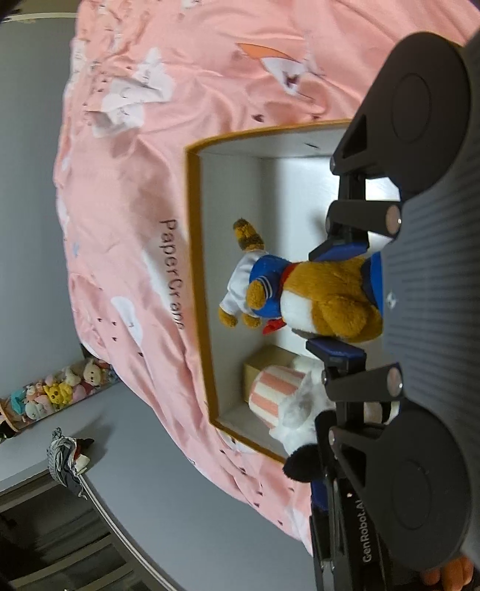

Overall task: Organize objects
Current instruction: 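Carry both plush toys into the orange box and lower them inside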

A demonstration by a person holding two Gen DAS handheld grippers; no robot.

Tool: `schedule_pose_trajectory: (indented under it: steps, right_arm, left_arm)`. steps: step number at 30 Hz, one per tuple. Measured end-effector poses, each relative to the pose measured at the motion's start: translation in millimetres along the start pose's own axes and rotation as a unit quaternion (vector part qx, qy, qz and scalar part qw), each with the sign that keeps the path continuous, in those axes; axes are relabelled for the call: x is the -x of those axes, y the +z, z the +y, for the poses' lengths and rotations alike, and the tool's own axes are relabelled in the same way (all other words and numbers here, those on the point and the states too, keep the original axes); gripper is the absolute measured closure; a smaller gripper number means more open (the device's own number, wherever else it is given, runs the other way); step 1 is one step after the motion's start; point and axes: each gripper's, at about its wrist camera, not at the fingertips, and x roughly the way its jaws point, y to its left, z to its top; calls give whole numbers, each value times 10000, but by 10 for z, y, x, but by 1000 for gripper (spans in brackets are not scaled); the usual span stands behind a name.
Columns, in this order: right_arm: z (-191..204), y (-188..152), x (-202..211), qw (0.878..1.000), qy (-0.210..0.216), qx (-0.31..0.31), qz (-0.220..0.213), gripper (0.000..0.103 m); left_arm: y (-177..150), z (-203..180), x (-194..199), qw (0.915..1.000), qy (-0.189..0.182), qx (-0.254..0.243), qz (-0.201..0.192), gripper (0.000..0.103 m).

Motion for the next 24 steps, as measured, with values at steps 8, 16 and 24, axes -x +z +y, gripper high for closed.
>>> schedule_pose_trajectory:
  steps: [8,16,24]
  right_arm:
    - [-105,-117,-315,9969,285,-203,705,57]
    - [-246,-300,-530,9814,799,-983,1443,57]
    - [-206,-318,-586,9814,753,-782,1586,56]
  left_arm:
    - [-83,-50,-257,9992,115,-243,299,46]
    - [-183,4,-443,9948,57,-220,990,46]
    - [-162,32,-506,9853,-8,-133,1702,44]
